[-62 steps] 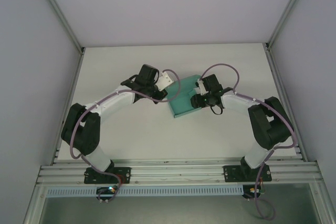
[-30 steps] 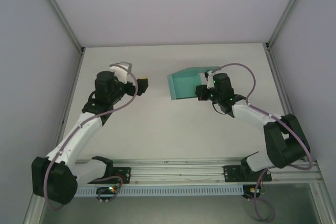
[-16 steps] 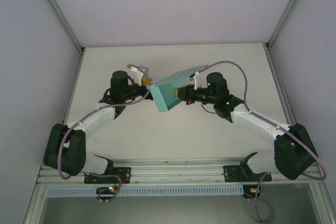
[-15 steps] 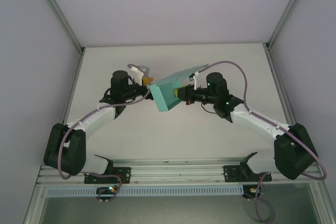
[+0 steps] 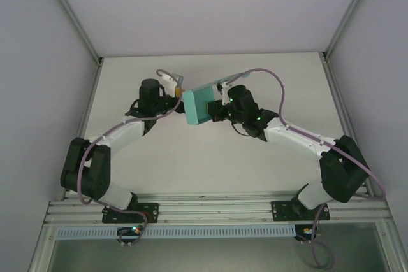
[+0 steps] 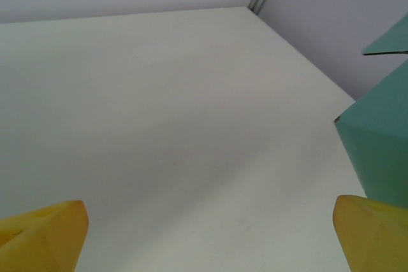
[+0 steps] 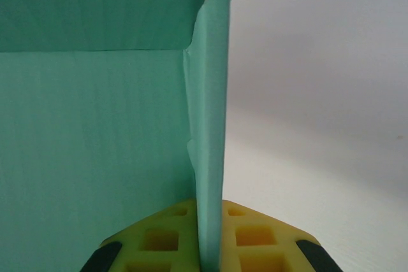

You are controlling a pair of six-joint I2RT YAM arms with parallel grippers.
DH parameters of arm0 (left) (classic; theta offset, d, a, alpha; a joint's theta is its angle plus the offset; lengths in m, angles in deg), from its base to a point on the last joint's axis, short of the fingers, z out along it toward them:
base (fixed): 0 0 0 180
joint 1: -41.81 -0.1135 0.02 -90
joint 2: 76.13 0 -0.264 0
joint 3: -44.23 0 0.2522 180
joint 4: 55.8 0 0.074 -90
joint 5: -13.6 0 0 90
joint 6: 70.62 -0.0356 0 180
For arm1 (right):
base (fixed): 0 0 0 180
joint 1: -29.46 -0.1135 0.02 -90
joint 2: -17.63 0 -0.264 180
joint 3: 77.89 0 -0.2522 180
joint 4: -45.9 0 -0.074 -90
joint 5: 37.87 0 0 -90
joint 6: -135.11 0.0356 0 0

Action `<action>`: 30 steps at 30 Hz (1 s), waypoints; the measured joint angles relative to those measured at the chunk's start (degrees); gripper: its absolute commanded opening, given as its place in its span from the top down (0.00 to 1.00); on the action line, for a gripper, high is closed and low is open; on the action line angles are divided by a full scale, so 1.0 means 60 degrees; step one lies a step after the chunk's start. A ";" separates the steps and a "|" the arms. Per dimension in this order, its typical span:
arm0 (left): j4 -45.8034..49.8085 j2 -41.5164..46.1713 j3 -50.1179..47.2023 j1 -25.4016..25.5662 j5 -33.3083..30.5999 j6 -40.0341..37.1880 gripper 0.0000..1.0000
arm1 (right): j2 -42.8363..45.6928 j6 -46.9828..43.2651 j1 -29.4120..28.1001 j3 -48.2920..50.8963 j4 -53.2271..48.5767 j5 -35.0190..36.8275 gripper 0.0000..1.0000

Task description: Assemble paper box

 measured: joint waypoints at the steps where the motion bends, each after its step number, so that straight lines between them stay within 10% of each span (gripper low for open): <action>1: 0.0015 -0.0022 0.0040 0.0000 -0.0095 -0.0004 0.00 | -0.0044 0.0157 -0.0142 -0.0102 -0.0127 0.0455 0.98; 11: 0.0430 0.0153 0.0211 0.0127 -0.0874 -0.0029 0.00 | -0.0109 0.0637 -0.0430 0.0168 0.0656 0.1923 0.98; 23: 0.5016 0.3599 -0.0612 -0.0036 -0.6539 0.0525 0.00 | 0.0546 -0.0069 0.0233 0.0568 -0.1967 0.4513 0.99; 30: 0.5967 0.4659 -0.1180 -0.0302 -0.7377 0.0692 0.00 | -0.1268 0.0608 0.0219 0.0543 -0.3563 0.4849 0.98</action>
